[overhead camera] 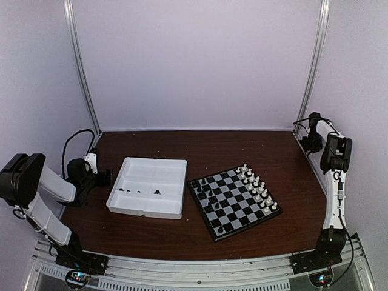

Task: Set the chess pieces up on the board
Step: Pick up the chess piece at the corner of the board.

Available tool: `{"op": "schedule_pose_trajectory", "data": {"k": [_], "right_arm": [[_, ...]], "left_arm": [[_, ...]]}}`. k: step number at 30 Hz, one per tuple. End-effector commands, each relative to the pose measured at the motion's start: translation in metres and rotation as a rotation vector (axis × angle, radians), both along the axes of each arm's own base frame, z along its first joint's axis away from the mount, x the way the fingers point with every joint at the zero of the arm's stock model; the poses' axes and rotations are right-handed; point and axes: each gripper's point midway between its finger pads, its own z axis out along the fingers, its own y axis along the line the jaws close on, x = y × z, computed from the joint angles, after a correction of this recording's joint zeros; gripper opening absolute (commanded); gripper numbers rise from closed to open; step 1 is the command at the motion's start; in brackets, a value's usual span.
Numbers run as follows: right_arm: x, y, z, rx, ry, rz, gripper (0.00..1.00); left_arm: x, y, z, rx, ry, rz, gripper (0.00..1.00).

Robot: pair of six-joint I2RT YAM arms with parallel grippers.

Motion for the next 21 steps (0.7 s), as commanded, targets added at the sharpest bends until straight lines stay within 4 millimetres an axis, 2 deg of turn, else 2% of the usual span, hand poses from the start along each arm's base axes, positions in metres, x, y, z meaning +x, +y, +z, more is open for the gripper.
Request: {"op": "schedule_pose_trajectory", "data": {"k": [1,14,21], "right_arm": [[0.013,-0.008,-0.009,0.041,-0.055,0.009,0.42],[0.003,-0.032,-0.009,-0.014,-0.041,-0.112,0.40],[0.004,-0.032,-0.010,0.002,-0.047,-0.113,0.41]], "left_arm": [[0.009,-0.001,0.012,0.012,-0.044,-0.004,0.98],[0.008,-0.001,0.012,0.012,-0.043,-0.003,0.98],[0.009,-0.001,0.012,0.011,-0.043,-0.003,0.98]]}}
